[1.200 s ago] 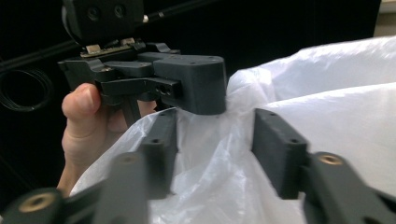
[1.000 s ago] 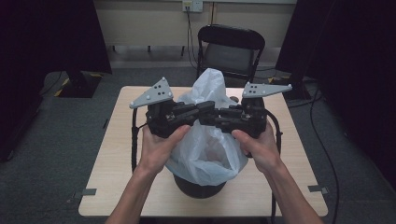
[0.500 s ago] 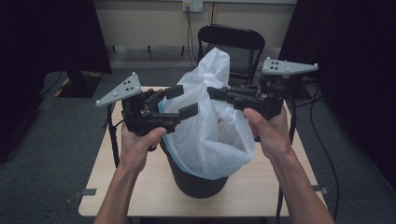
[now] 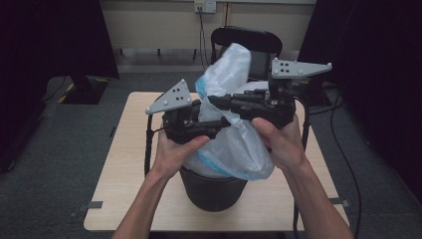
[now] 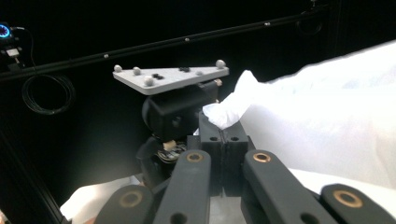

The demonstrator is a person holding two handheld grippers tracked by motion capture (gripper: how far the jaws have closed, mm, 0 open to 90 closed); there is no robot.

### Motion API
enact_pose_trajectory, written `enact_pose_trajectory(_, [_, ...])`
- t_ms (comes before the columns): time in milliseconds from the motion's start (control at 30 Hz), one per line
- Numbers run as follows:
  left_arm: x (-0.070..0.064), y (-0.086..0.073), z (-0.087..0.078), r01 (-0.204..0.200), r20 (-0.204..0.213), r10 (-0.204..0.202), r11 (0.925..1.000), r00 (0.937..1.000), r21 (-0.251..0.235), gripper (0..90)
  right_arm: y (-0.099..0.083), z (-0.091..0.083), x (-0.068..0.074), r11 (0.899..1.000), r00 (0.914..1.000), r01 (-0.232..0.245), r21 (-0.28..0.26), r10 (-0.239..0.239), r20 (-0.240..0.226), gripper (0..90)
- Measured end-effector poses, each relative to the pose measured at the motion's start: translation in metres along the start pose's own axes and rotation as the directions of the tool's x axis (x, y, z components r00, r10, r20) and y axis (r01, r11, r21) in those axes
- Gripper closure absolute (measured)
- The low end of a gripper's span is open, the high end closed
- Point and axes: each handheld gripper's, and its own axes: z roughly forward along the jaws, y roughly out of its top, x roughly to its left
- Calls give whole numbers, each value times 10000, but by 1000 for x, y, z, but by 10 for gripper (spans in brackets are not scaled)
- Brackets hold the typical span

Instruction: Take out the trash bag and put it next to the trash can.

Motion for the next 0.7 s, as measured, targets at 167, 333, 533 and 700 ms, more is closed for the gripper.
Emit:
enact_pose_trajectory(167, [5,7,-8,-1,-163,0,10000,9999,-16,899,-1,-15,3,9997,9931,218,-143,-200,1153,358])
enact_pose_trajectory(333, [12,23,-25,76,-528,-102,9988,9986,-492,899,-7,-41,5,9989,9814,239,-404,-158,1916,177])
enact_pose_trajectory(533, [10,40,-30,65,-547,-110,9966,9984,-817,898,-22,-39,2,9990,9779,397,207,-431,2044,146])
enact_pose_trajectory(700, [3,52,-30,-64,-289,31,9932,9996,-1161,899,-34,-20,-11,9973,9827,198,708,-324,1825,143])
